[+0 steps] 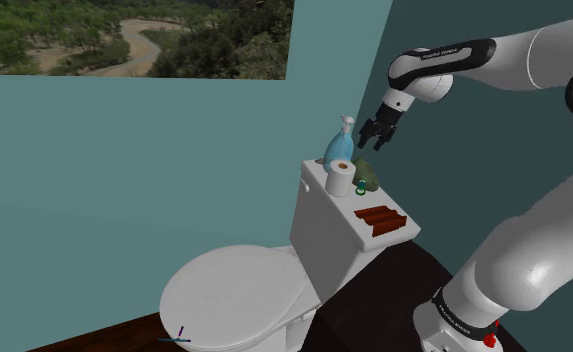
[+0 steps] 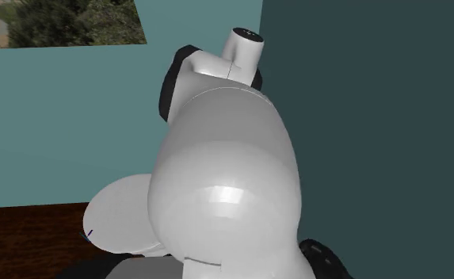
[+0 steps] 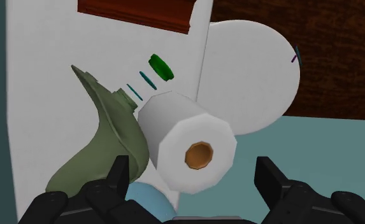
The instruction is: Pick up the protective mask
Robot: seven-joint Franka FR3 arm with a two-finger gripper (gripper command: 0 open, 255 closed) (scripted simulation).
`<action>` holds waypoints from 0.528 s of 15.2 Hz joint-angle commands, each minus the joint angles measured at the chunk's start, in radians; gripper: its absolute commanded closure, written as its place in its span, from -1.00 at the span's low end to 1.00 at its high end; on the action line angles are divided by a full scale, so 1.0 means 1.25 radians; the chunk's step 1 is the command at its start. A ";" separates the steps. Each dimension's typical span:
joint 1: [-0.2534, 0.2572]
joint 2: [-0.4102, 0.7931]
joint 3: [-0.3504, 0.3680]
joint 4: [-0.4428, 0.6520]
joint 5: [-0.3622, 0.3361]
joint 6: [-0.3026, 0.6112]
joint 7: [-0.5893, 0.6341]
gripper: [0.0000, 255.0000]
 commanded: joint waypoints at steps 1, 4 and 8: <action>-0.003 0.074 -0.022 0.034 0.047 0.010 -0.053 -1.00; -0.015 0.159 -0.034 0.085 0.102 0.006 -0.107 -1.00; -0.018 0.179 -0.031 0.064 0.120 0.041 -0.128 -1.00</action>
